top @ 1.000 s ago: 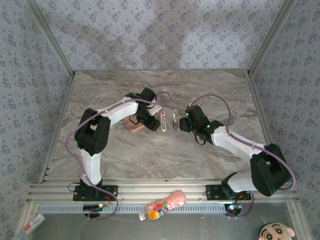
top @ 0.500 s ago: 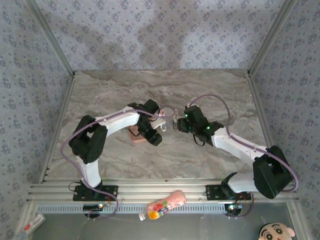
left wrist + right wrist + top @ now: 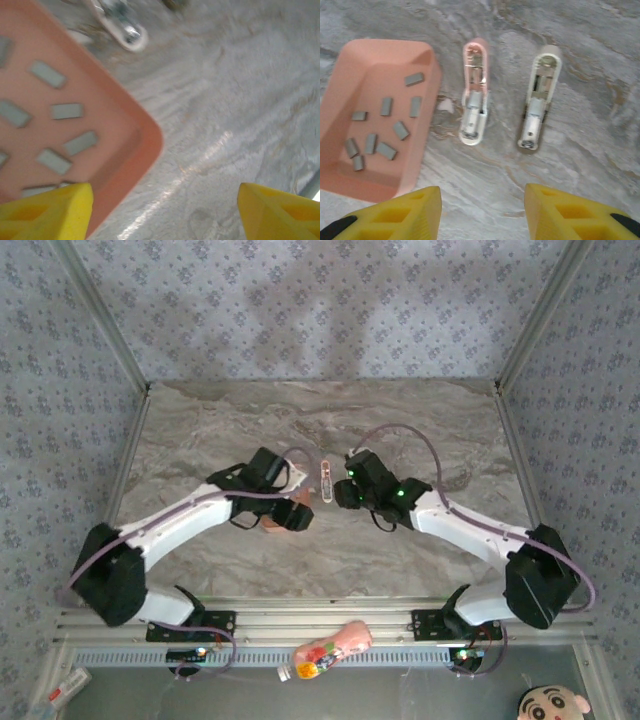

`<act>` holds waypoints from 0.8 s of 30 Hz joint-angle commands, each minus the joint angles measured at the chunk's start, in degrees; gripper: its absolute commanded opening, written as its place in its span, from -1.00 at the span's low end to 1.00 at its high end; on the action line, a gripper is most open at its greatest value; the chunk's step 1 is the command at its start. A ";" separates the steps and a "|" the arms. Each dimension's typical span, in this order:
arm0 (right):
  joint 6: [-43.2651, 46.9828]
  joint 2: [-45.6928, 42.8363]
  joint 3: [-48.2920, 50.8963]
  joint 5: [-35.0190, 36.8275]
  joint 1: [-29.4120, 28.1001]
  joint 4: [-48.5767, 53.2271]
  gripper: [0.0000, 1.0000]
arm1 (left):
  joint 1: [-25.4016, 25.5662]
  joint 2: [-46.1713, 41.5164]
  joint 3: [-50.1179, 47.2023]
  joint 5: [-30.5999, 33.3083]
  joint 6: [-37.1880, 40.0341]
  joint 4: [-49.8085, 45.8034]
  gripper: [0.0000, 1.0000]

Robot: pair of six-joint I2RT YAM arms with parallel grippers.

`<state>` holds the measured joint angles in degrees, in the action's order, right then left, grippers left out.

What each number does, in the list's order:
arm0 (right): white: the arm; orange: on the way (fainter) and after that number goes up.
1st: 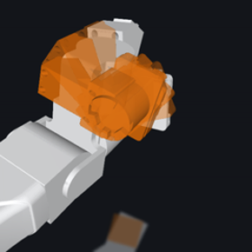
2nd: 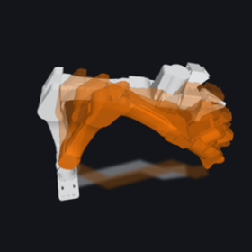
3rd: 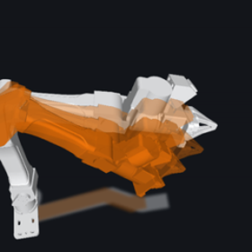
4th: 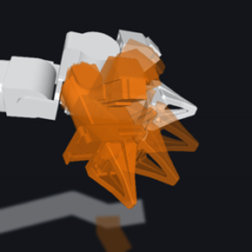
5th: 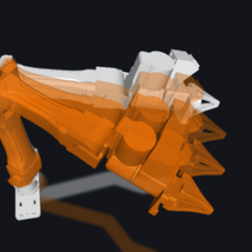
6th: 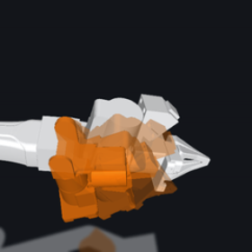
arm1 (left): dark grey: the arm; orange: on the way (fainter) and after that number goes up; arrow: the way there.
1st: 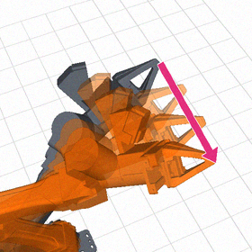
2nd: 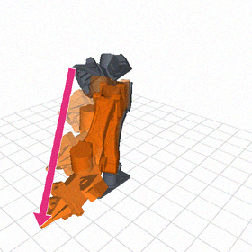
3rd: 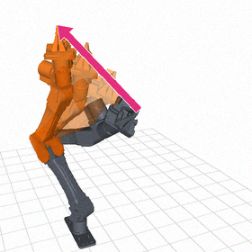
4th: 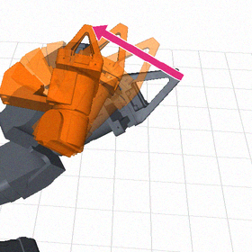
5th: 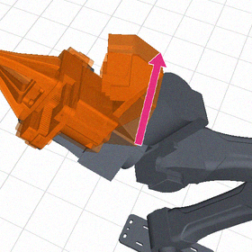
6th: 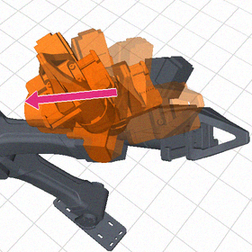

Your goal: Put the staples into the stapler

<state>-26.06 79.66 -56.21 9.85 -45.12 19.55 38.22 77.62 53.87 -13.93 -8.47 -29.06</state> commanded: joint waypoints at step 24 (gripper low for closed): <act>2.06 43.33 -48.38 -9.91 -6.09 26.50 -0.24 | -14.99 -34.39 -34.65 33.90 -17.81 24.36 0.97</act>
<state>-24.51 120.07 -100.22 1.41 -50.78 40.82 24.64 44.16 20.10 16.86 -25.65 -6.55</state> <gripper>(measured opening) 0.384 0.984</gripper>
